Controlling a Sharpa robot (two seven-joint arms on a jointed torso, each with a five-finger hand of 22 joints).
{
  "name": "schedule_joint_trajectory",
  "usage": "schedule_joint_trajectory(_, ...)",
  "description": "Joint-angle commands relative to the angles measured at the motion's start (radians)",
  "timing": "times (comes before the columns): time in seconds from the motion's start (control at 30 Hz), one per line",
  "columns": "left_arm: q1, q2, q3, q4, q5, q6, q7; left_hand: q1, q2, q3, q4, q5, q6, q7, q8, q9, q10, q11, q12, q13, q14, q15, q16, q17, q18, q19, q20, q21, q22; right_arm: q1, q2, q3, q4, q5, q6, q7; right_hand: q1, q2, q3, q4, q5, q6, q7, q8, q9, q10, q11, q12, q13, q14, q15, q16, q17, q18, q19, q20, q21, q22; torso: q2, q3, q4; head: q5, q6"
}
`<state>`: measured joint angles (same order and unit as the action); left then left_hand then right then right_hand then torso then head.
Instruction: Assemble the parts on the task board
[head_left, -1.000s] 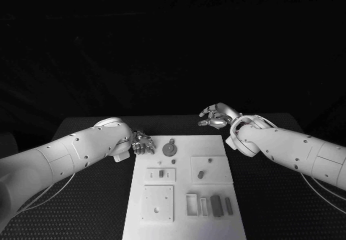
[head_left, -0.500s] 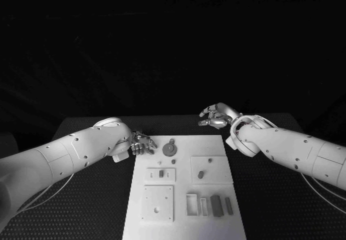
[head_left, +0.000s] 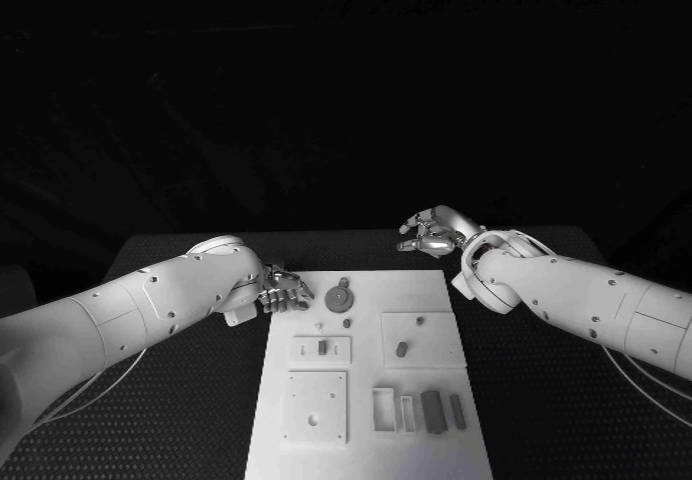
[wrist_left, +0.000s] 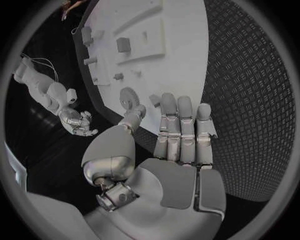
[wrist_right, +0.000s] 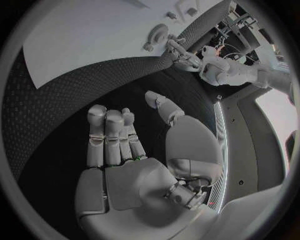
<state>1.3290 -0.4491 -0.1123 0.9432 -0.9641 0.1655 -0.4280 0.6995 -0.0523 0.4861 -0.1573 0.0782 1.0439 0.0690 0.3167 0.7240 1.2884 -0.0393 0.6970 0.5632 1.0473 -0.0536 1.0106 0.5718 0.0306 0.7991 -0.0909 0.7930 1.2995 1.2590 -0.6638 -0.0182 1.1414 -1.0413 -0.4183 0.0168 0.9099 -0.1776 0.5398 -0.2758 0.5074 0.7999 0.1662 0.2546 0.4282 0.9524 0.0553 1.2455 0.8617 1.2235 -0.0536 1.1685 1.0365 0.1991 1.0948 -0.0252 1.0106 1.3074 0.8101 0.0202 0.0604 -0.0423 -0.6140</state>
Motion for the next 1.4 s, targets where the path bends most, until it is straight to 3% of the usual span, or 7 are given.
schedule_joint_trajectory(0.03, -0.005, 0.005, -0.002, 0.003, 0.036, 0.029, 0.001, 0.000, -0.009, 0.002, 0.006, -0.005, 0.009, -0.003, 0.007, 0.000, 0.010, 0.001, -0.002, 0.002, 0.008, 0.000, 0.007, 0.002, 0.006, 0.007, -0.059, 0.002, 0.002, 0.000, 0.000, 0.000, 0.000, -0.001, 0.011, 0.008, -0.002, 0.006, -0.006, -0.002, 0.006, 0.000, 0.005, 0.003, -0.001, -0.005, 0.002, 0.006, -0.001, -0.005, 0.000, 0.005, -0.001, 0.063, 0.005, -0.001, -0.005, 0.009, 0.000, -0.0004, -0.0003, 0.000, 0.000)
schedule_joint_trajectory(0.37, -0.005, 0.002, -0.002, -0.006, 0.064, 0.029, 0.000, 0.015, -0.021, 0.005, -0.008, -0.003, 0.013, -0.005, 0.009, 0.001, 0.014, -0.001, -0.003, 0.005, 0.011, -0.002, 0.008, 0.003, 0.007, 0.012, -0.061, 0.002, 0.008, 0.000, -0.001, 0.000, 0.001, -0.001, 0.012, 0.008, -0.001, 0.006, -0.006, -0.002, 0.006, 0.000, 0.005, 0.003, -0.001, -0.005, 0.002, 0.006, -0.002, -0.005, 0.000, 0.005, -0.002, 0.063, 0.005, -0.001, -0.005, 0.009, 0.000, -0.0010, 0.0004, -0.001, -0.002)
schedule_joint_trajectory(0.63, -0.005, 0.002, -0.002, -0.004, 0.069, 0.045, 0.006, 0.092, -0.053, 0.019, -0.066, -0.002, 0.009, -0.003, 0.009, 0.001, 0.011, 0.001, -0.010, 0.010, 0.008, -0.001, 0.006, 0.004, 0.004, 0.017, -0.060, -0.003, 0.016, 0.000, -0.001, 0.000, 0.001, -0.001, 0.012, 0.009, -0.001, 0.007, -0.006, -0.002, 0.007, 0.000, 0.005, 0.003, -0.001, -0.005, 0.002, 0.006, -0.002, -0.005, 0.000, 0.005, -0.002, 0.063, 0.005, -0.001, -0.006, 0.010, 0.000, -0.0009, 0.0003, -0.001, -0.003)
schedule_joint_trajectory(0.7, -0.005, 0.002, -0.002, -0.004, 0.070, 0.046, 0.007, 0.132, -0.070, 0.027, -0.094, -0.001, 0.006, -0.002, 0.008, 0.001, 0.008, 0.002, -0.012, 0.011, 0.005, -0.001, 0.004, 0.004, 0.004, 0.016, -0.060, -0.004, 0.018, 0.000, -0.001, 0.000, 0.001, -0.001, 0.012, 0.009, -0.001, 0.007, -0.006, -0.002, 0.007, 0.000, 0.005, 0.003, -0.001, -0.005, 0.002, 0.006, -0.002, -0.005, 0.000, 0.005, -0.002, 0.063, 0.005, -0.001, -0.006, 0.010, 0.000, -0.0011, 0.0001, 0.000, -0.003)
schedule_joint_trajectory(0.83, -0.005, 0.001, -0.002, -0.004, 0.070, 0.044, 0.008, 0.156, -0.084, 0.028, -0.106, -0.001, 0.002, 0.001, 0.007, 0.001, 0.003, 0.004, -0.015, 0.013, 0.002, 0.003, 0.001, 0.003, 0.001, 0.016, -0.057, -0.008, 0.020, 0.000, -0.001, 0.000, 0.001, -0.001, 0.012, 0.008, -0.001, 0.007, -0.006, -0.002, 0.007, 0.000, 0.005, 0.003, -0.001, -0.005, 0.002, 0.007, -0.003, -0.005, 0.000, 0.005, -0.002, 0.063, 0.005, -0.001, -0.006, 0.010, 0.000, -0.0009, 0.0001, 0.000, -0.005)
schedule_joint_trajectory(1.27, -0.005, 0.001, -0.002, -0.004, 0.076, 0.036, 0.008, 0.185, -0.090, 0.030, -0.112, -0.002, -0.003, 0.003, 0.007, 0.001, 0.000, 0.005, -0.016, 0.017, -0.001, 0.004, -0.001, 0.003, -0.001, 0.016, -0.055, -0.013, 0.023, 0.000, -0.001, 0.000, 0.000, -0.001, 0.012, 0.009, 0.000, 0.007, -0.006, -0.003, 0.006, 0.000, 0.005, 0.003, -0.002, -0.005, 0.002, 0.007, -0.003, -0.005, 0.000, 0.005, -0.002, 0.063, 0.005, -0.001, -0.006, 0.010, 0.000, -0.0006, -0.0001, 0.000, -0.004)
schedule_joint_trajectory(1.4, -0.005, 0.000, -0.002, -0.005, 0.093, 0.035, 0.005, 0.198, -0.076, 0.033, -0.111, 0.001, -0.002, 0.002, 0.008, 0.002, 0.001, 0.005, -0.016, 0.019, 0.001, 0.004, 0.000, 0.004, -0.002, 0.018, -0.055, -0.015, 0.023, 0.000, -0.001, 0.000, 0.000, -0.001, 0.012, 0.009, 0.000, 0.007, -0.006, -0.003, 0.006, 0.000, 0.005, 0.003, -0.002, -0.005, 0.002, 0.007, -0.004, -0.005, 0.000, 0.006, -0.002, 0.063, 0.005, -0.001, -0.006, 0.010, 0.000, -0.0002, 0.0000, 0.000, -0.005)
